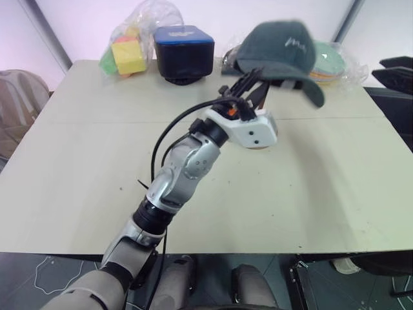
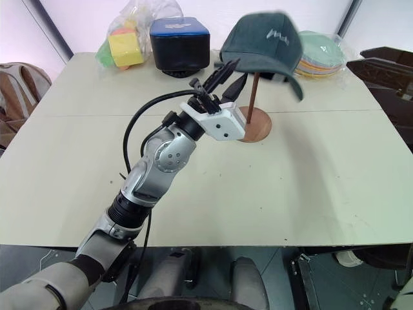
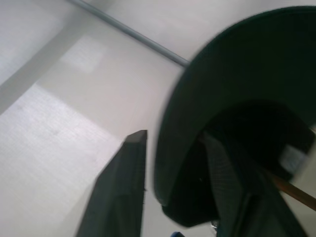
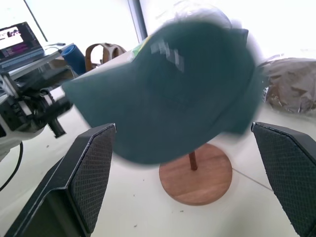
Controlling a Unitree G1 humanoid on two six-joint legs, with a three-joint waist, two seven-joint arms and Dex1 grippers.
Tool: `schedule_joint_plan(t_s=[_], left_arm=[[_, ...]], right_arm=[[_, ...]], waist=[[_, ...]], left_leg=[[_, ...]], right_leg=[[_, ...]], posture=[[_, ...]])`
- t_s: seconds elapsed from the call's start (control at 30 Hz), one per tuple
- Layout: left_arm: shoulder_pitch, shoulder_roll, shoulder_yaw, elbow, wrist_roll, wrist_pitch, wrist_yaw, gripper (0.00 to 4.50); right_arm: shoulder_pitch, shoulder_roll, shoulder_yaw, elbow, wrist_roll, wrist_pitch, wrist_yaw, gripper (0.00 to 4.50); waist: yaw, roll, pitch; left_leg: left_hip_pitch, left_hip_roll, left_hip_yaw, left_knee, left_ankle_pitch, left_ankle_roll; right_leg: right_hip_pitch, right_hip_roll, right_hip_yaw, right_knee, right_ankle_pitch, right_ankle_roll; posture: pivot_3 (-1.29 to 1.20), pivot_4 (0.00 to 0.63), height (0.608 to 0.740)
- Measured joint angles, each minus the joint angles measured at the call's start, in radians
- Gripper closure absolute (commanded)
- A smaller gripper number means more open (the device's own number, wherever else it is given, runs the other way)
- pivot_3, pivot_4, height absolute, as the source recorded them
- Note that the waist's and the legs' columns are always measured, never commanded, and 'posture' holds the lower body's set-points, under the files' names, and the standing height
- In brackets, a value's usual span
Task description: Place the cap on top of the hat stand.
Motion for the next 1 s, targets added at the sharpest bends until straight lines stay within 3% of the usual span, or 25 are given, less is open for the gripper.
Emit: schedule_joint_plan(t_s=[0.07, 0.3, 0.53, 0.73, 0.87, 1.0], left_arm=[[0.024, -0.018, 0.002, -0.01, -0.049, 0.019, -0.031, 0.05], [0.113, -0.035, 0.009, -0.077, -0.221, 0.122, -0.166, 0.05], [0.232, 0.029, 0.064, -0.23, -0.363, 0.242, -0.273, 0.05], [0.258, 0.005, 0.219, -0.347, -0.559, 0.401, -0.287, 0.05], [0.17, -0.084, 0.408, -0.356, -0.827, 0.659, -0.278, 0.05], [0.091, -0.062, 0.6, -0.322, -1.098, 0.927, -0.272, 0.05]], right_arm=[[-0.005, 0.005, 0.013, 0.0, -0.006, 0.0, -0.009, 0.0], [-0.056, 0.026, 0.054, 0.02, -0.034, -0.013, -0.014, 0.0], [-0.144, 0.039, 0.118, 0.139, -0.097, -0.066, 0.017, 0.0], [-0.16, 0.039, 0.131, 0.164, -0.122, -0.081, 0.04, 0.0], [-0.127, 0.039, 0.115, 0.13, -0.116, -0.077, 0.036, 0.0], [-0.047, 0.04, 0.062, 0.063, -0.092, -0.055, 0.015, 0.0]], waist=[[0.0, 0.0, 0.0], [0.0, 0.0, 0.0], [-0.002, 0.001, 0.0], [0.001, 0.001, 0.0], [0.0, 0.0, 0.001], [-0.001, 0.0, 0.001]], left_leg=[[0.0, 0.0, 0.0, 0.0, 0.0, 0.0], [0.0, 0.0, 0.0, 0.0, 0.0, 0.0], [0.0, 0.0, 0.0, 0.0, 0.0, 0.0], [0.0, 0.0, 0.0, 0.0, 0.0, 0.0], [0.0, 0.0, -0.002, 0.0, 0.0, 0.0], [0.0, 0.001, -0.002, 0.0, 0.0, 0.0]], right_leg=[[0.0, 0.0, 0.0, 0.0, 0.0, 0.0], [0.0, 0.0, 0.0, 0.0, 0.0, 0.0], [0.0, 0.0, 0.0, 0.0, 0.0, 0.0], [0.001, 0.0, 0.0, -0.001, 0.0, 0.0], [0.001, 0.0, -0.002, -0.002, 0.0, 0.0], [0.0, 0.001, -0.002, -0.001, 0.0, 0.0]], posture=[[0.0, 0.15, 0.74], [0.0, 0.15, 0.74], [0.0, 0.15, 0.74], [0.0, 0.15, 0.74], [0.0, 0.15, 0.74], [0.0, 0.15, 0.74]])
